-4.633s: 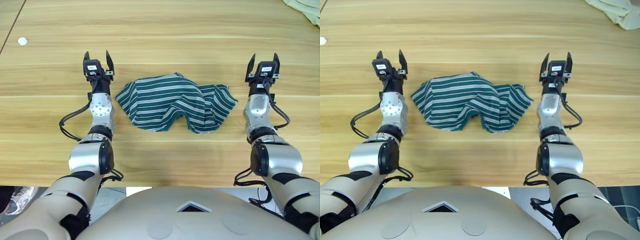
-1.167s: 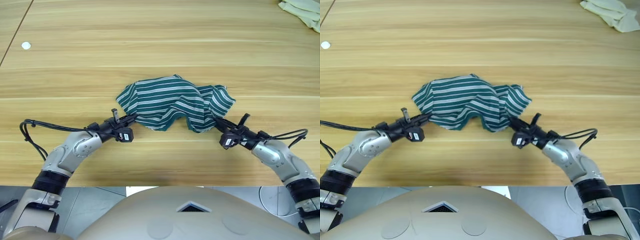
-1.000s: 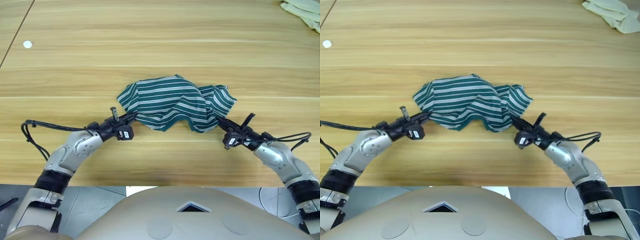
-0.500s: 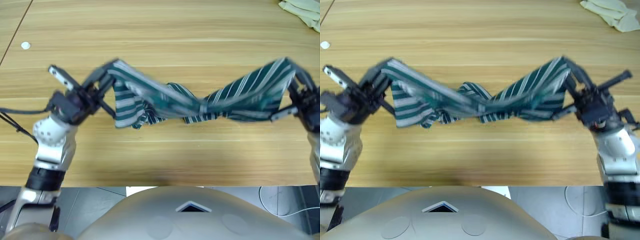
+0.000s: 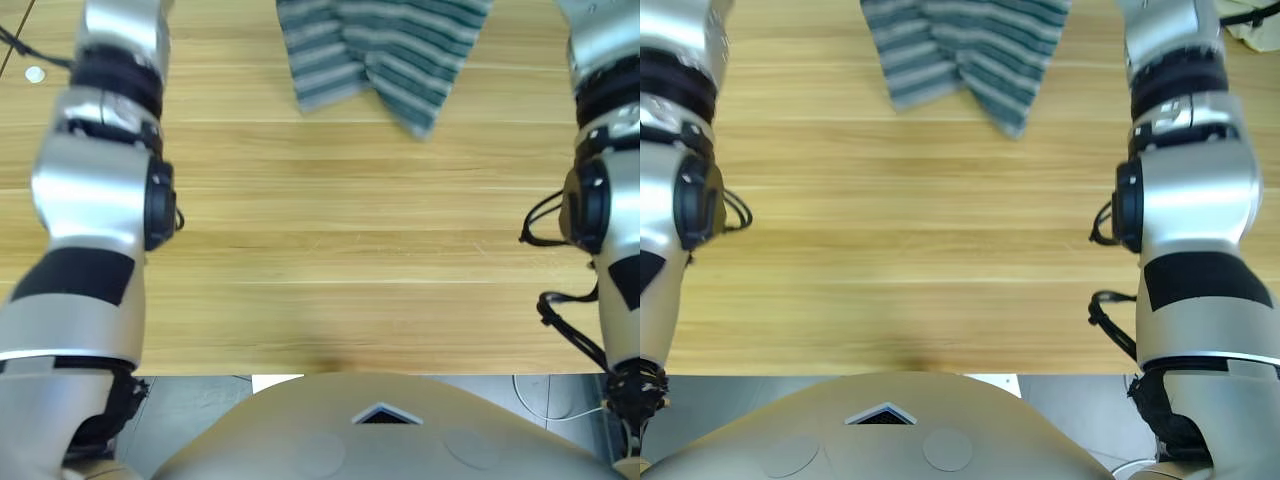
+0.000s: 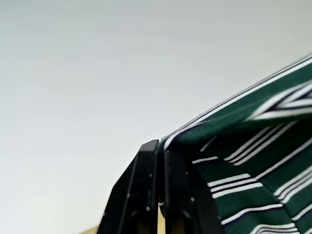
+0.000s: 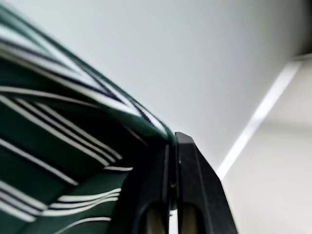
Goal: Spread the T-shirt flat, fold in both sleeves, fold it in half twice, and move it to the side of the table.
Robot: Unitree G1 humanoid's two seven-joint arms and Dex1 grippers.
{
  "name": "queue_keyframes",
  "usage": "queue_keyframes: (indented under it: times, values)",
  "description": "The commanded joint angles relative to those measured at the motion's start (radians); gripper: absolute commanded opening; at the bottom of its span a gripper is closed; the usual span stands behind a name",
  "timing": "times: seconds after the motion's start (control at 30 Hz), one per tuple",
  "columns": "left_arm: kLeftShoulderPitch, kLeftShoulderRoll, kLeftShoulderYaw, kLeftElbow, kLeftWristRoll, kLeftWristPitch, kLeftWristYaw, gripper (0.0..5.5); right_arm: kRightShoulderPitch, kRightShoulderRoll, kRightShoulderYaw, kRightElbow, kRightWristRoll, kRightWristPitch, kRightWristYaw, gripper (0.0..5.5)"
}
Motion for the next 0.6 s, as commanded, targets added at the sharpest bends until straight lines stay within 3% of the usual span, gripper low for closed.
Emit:
queue_keyframes:
  times: [0.03,0.17,0.23,0.33,0.4,0.47,0.6]
  values:
    - [0.087,0.045,0.044,0.074,0.042,-0.056,0.010,0.00,0.023,-0.027,0.010,0.052,-0.030,-0.128,-0.046,0.01]
    - [0.386,0.048,0.014,0.078,0.100,-0.163,-0.126,0.00,0.238,-0.057,-0.022,0.022,0.045,-0.348,0.194,0.01]
    - [0.575,0.054,-0.046,0.042,0.150,-0.302,-0.255,0.00,0.423,-0.072,-0.050,-0.041,0.143,-0.474,0.417,0.01]
    - [0.938,0.101,-0.159,-0.103,0.126,-0.579,-0.641,0.00,0.867,-0.148,0.026,-0.313,0.383,-0.650,0.868,0.01]
    - [1.203,0.174,-0.260,-0.349,0.023,-0.595,-0.845,0.00,1.202,-0.282,0.128,-0.543,0.522,-0.690,1.078,0.01]
    - [1.391,0.247,-0.308,-0.611,-0.105,-0.508,-0.947,0.00,1.417,-0.373,0.141,-0.687,0.590,-0.684,1.160,0.01]
    - [1.431,0.276,-0.252,-0.754,-0.112,-0.417,-0.904,0.00,1.511,-0.396,0.063,-0.784,0.532,-0.597,1.146,0.01]
